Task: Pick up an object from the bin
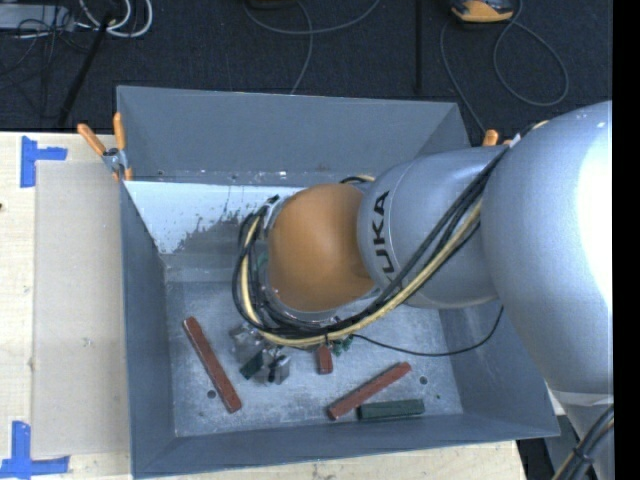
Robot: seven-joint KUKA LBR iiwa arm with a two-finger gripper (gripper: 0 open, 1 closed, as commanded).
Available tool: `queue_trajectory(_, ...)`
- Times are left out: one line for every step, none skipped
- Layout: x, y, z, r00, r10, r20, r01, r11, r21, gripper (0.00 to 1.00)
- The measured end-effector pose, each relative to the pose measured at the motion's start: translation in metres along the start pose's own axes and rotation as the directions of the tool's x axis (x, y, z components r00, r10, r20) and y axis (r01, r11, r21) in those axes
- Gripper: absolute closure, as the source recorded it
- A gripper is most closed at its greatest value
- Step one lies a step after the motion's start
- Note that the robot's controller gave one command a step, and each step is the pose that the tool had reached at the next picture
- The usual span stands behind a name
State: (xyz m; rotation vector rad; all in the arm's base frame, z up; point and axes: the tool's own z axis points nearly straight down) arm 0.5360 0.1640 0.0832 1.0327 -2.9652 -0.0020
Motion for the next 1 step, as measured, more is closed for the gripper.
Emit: queue_trajectory(-0.0105,0.0027,-0.1357,1.0,-0.027,0.01,0.027,1.0,0.005,1.0)
